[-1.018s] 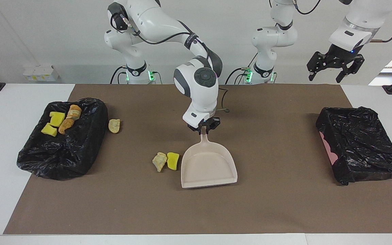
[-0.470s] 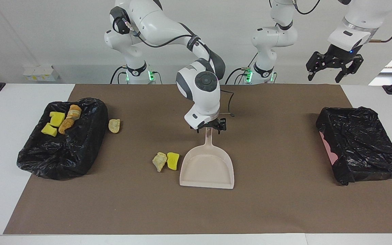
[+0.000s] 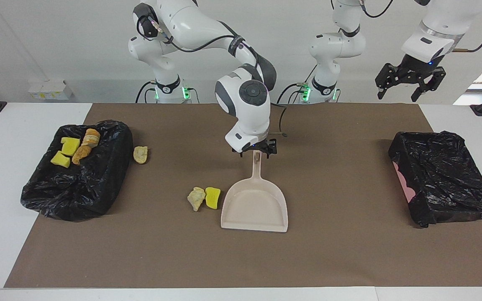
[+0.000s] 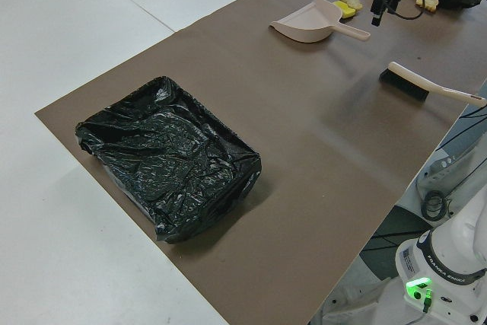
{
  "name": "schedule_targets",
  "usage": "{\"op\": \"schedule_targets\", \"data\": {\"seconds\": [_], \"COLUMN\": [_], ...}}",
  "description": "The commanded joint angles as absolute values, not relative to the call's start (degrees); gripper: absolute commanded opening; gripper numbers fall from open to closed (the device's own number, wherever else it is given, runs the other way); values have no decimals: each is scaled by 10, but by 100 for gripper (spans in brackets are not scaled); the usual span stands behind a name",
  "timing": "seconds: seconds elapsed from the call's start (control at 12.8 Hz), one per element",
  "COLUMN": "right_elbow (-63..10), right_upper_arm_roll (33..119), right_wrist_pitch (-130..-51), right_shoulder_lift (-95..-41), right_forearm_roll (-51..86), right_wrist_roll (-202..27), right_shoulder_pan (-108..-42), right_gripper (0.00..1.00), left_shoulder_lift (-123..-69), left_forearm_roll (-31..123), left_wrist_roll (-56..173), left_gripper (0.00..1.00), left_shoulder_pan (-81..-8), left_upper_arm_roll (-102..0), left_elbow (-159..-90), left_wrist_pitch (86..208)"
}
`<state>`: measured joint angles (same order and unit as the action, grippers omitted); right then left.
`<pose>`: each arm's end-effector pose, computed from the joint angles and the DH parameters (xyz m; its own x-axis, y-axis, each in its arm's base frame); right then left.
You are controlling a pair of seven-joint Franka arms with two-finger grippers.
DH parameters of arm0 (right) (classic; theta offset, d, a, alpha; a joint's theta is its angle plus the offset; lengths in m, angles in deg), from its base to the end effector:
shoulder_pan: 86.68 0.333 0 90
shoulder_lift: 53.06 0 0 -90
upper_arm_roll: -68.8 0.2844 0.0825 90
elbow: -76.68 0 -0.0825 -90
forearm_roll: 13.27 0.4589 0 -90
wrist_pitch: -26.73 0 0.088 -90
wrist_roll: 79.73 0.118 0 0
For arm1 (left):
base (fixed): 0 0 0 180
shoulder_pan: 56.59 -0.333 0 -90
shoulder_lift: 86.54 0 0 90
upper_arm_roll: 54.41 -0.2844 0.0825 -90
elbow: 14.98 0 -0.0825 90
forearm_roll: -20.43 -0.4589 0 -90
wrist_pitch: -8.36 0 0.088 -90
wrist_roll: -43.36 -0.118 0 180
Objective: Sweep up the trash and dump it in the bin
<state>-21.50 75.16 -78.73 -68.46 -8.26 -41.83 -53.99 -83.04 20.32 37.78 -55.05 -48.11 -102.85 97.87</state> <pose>0.5245 0.4316 0.3497 0.9839 -0.0109 -0.1786 -0.0110 -0.9999 0.0005 0.6060 -0.0852 0.6392 0.9687 -0.2319 0.0880 -0.2313 -0.9727 -0.0172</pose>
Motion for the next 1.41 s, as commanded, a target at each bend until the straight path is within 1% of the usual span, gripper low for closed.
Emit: {"op": "schedule_targets", "data": {"seconds": [0.0, 0.08, 0.16, 0.31, 0.39, 0.47, 0.55, 0.63, 0.7, 0.78, 0.86, 0.94, 1.02, 1.1, 1.17, 1.25, 1.33], "right_elbow": [-353, -392, -426, -489, -511, -519, -531, -539, -550, -567, -583, -589, -593, -599, -602, -602, -602], "right_upper_arm_roll": [754, 754, 754, 754, 754, 754, 754, 756, 757, 757, 757, 757, 757, 757, 757, 757, 757], "right_wrist_pitch": [-805, -821, -841, -888, -903, -905, -910, -917, -930, -954, -968, -969, -969, -969, -969, -969, -970], "right_shoulder_lift": [-591, -566, -546, -508, -495, -489, -480, -475, -478, -482, -483, -484, -487, -487, -487, -487, -488], "right_forearm_roll": [-30, -20, -19, -18, -18, -3, 16, 18, 19, 19, 19, 20, 22, 22, 22, 22, 22], "right_wrist_roll": [-447, -448, -440, -429, -415, -408, -411, -408, -402, -390, -388, -386, -386, -386, -386, -385, -385], "right_shoulder_pan": [-515, -494, -477, -449, -437, -434, -432, -426, -399, -390, -377, -371, -370, -370, -370, -370, -370], "right_gripper": [100, 100, 100, 99, 92, 91, 84, 74, 71, 70, 70, 70, 69, 67, 63, 55, 44], "left_shoulder_lift": [-851, -874, -886, -891, -894, -910, -920, -933, -950, -978, -991, -998, -1017, -1024, -1024, -1025, -1031], "left_forearm_roll": [205, 205, 205, 205, 205, 205, 205, 205, 203, 200, 199, 199, 198, 198, 198, 198, 198], "left_wrist_roll": [384, 385, 386, 408, 426, 443, 464, 490, 521, 559, 589, 607, 627, 644, 648, 648, 648], "left_gripper": [100, 100, 100, 100, 100, 100, 100, 100, 100, 100, 100, 100, 100, 100, 100, 100, 100], "left_shoulder_pan": [-508, -481, -459, -426, -411, -388, -366, -353, -327, -303, -287, -276, -259, -256, -255, -255, -251], "left_upper_arm_roll": [-483, -484, -484, -484, -484, -484, -484, -484, -484, -484, -484, -485, -485, -485, -485, -485, -485], "left_elbow": [-1046, -1047, -1054, -1093, -1115, -1128, -1133, -1139, -1145, -1145, -1151, -1160, -1161, -1164, -1169, -1170, -1170], "left_wrist_pitch": [1019, 1034, 1057, 1112, 1144, 1169, 1185, 1199, 1213, 1242, 1268, 1287, 1306, 1324, 1333, 1334, 1340]}}
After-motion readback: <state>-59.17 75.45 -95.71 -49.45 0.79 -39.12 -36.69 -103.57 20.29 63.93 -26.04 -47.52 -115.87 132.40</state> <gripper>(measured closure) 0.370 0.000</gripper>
